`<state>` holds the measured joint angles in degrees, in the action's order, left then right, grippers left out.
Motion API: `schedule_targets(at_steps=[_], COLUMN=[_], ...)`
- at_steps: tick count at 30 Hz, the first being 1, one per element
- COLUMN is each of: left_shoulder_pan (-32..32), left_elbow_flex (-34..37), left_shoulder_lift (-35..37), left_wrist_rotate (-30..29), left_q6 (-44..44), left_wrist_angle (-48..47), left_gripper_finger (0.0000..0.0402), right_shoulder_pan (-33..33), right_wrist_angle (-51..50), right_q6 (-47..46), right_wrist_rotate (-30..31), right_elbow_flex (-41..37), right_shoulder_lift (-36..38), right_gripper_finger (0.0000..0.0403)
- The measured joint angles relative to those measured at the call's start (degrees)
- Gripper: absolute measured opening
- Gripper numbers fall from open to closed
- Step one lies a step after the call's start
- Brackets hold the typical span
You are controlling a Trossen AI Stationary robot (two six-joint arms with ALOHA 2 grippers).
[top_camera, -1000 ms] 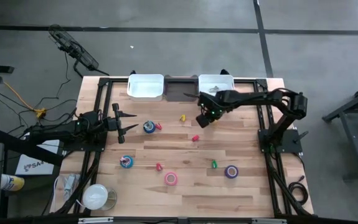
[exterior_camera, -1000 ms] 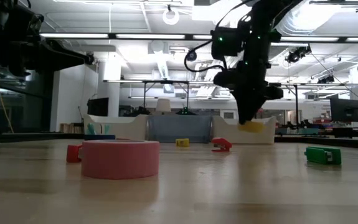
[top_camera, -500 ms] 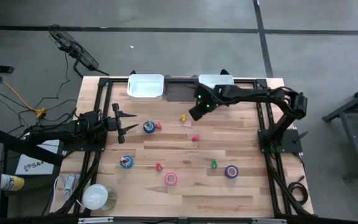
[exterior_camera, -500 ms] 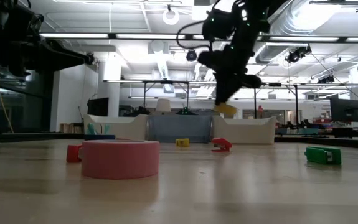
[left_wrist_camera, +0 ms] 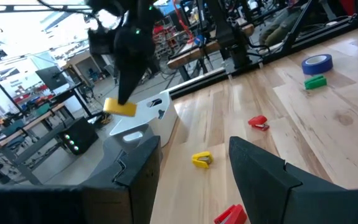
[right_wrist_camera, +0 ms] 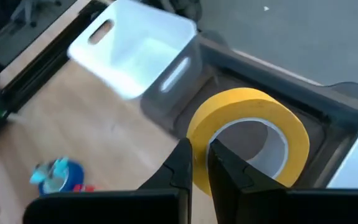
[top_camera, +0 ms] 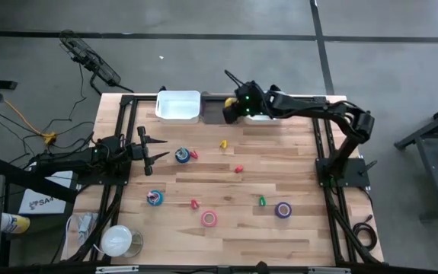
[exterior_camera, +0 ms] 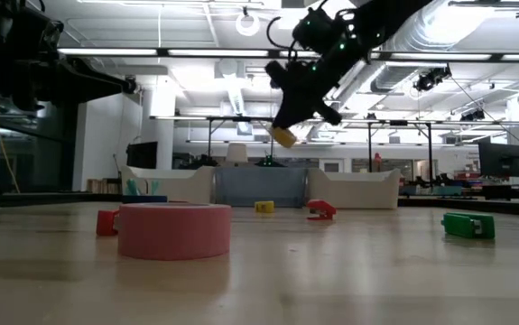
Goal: Pick and place Stapler, Stapler remover, tape
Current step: Put the yellow tape into the black bin
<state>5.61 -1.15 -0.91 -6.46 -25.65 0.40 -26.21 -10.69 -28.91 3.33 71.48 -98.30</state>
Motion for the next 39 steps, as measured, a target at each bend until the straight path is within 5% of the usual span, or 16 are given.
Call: schedule_targets(at_steps=[12,33,39], left_shoulder_pan=[-0.01,-0.02,-0.01], left_elbow_flex=[0.00,-0.01,0.00], left_shoulder_lift=[-0.02,-0.02,-0.02], left_wrist_rotate=[0.00,0.00,0.00], left_q6=[0.00,0.00,0.00], left_wrist_angle=[-0.01,-0.02,-0.01], left_gripper_finger=[0.0186,0.0186,0.0186], right_shoulder_pan=[-1.52,-3.09,-3.04], right_wrist_angle=[5.98,5.83,5.83], right_q6=[-5.75,-7.73,-7.74], right_wrist_rotate=[2.29,-0.45,-0.65], right_elbow_flex=[-0.09,-0.09,-0.09], right_shoulder_lift=[-8.45,-9.09,-9.09], right_gripper_finger=[0.0022,0.0025,0.0052])
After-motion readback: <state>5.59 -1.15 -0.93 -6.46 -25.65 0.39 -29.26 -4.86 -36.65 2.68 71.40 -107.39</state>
